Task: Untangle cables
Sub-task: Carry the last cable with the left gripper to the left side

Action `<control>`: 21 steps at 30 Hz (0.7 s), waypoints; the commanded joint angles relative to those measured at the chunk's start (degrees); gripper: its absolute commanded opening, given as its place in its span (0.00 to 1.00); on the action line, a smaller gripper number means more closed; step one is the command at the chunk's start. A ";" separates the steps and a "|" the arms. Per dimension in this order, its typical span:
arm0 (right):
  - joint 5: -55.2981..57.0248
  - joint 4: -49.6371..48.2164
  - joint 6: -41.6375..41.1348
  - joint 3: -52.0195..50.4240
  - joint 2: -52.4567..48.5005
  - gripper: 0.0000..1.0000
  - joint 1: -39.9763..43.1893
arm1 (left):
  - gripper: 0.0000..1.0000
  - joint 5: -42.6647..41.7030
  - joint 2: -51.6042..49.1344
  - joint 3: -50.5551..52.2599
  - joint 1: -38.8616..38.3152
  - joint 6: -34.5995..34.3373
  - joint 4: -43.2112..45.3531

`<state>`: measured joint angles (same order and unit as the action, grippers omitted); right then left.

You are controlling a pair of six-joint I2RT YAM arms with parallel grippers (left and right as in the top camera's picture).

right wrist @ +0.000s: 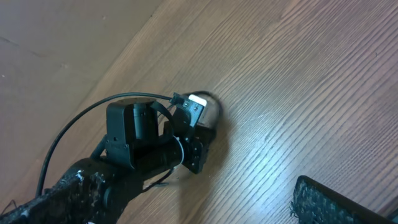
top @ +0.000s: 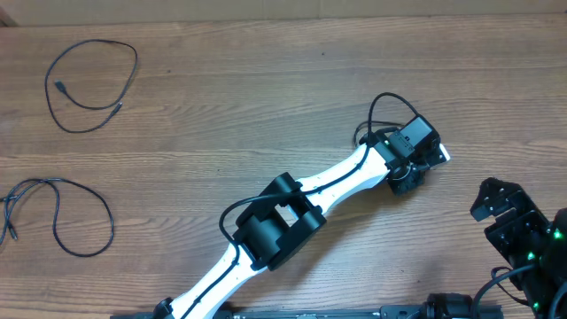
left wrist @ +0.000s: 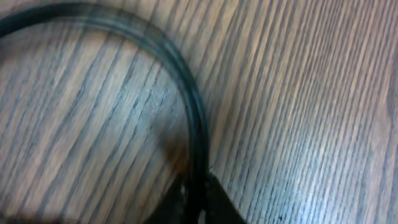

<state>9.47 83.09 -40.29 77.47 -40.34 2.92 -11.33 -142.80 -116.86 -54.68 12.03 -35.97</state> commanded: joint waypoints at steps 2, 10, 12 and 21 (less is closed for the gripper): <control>1.01 -0.22 0.26 1.14 0.33 1.00 -0.04 | 0.04 4.20 -3.82 0.50 -0.31 -0.07 -3.34; 0.98 -0.22 0.02 1.14 0.33 1.00 -0.04 | 0.04 25.07 1.88 0.26 4.04 -3.74 -10.88; 0.98 -0.22 0.02 1.14 0.33 1.00 -0.04 | 0.04 25.29 5.07 0.26 6.23 -3.74 -12.46; 0.74 -0.26 -0.37 1.14 0.33 1.00 -0.04 | 0.04 25.24 25.29 0.26 19.06 -3.96 -21.42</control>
<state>9.47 83.09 -40.32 77.47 -40.34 2.92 11.92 -128.22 -115.74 -38.65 8.97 -56.03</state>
